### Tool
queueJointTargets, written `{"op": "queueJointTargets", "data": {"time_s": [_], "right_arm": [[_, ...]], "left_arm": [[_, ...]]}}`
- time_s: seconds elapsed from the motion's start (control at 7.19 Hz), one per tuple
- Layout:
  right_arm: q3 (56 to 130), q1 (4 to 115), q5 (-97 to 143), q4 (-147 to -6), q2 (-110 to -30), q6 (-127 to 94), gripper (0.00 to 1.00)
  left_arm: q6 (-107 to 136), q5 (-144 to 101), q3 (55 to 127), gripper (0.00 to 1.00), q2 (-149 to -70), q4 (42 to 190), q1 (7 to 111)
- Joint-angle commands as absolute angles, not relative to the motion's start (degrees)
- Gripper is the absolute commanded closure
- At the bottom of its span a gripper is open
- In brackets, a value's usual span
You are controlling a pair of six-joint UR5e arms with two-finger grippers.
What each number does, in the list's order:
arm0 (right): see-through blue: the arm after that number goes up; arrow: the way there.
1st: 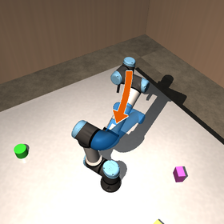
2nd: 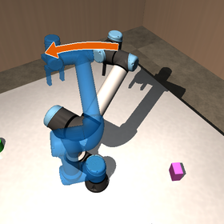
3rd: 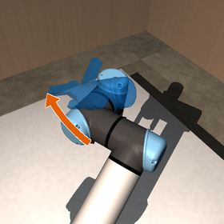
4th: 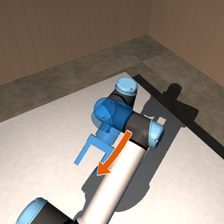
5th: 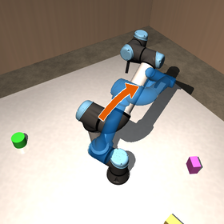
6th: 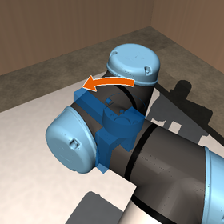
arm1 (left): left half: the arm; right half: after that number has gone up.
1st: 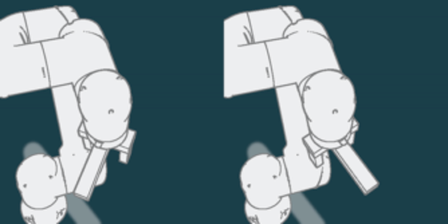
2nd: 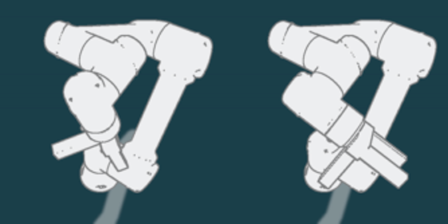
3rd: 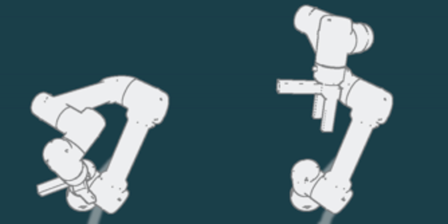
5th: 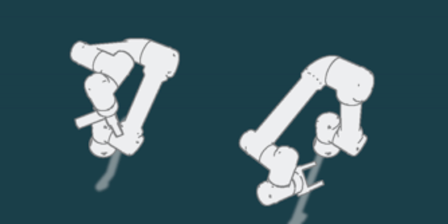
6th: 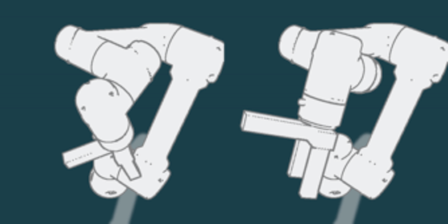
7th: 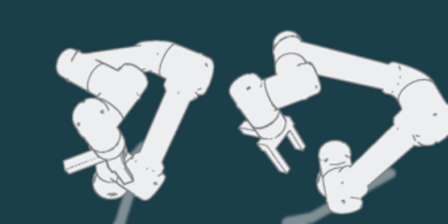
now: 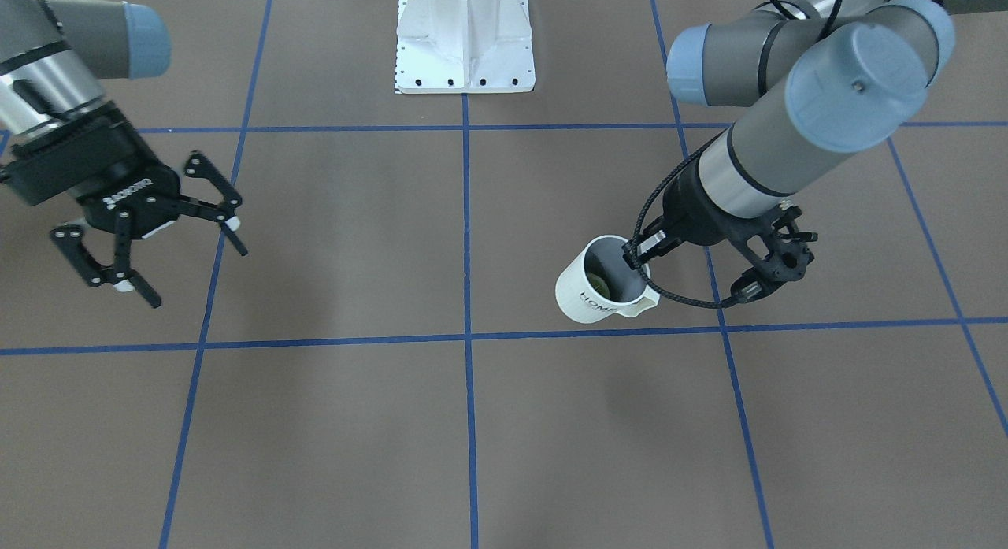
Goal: Left arm hands cup to right arm to dump lemon
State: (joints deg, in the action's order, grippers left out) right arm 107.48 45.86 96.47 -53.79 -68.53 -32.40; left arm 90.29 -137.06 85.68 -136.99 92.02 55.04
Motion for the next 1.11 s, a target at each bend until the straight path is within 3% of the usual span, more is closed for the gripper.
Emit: {"op": "queueJointTargets", "data": {"time_s": [0.0, 0.97], "right_arm": [[108.1, 32.7, 77.3, -53.8, -67.3, -31.9, 0.01], [104.7, 23.7, 64.2, -57.0, -61.4, -27.1, 0.01]], "left_arm": [[95.2, -137.0, 80.8, 1.0, -142.0, 93.5, 54.1], [96.7, -136.9, 76.8, 1.0, -147.0, 97.2, 49.4]]}}
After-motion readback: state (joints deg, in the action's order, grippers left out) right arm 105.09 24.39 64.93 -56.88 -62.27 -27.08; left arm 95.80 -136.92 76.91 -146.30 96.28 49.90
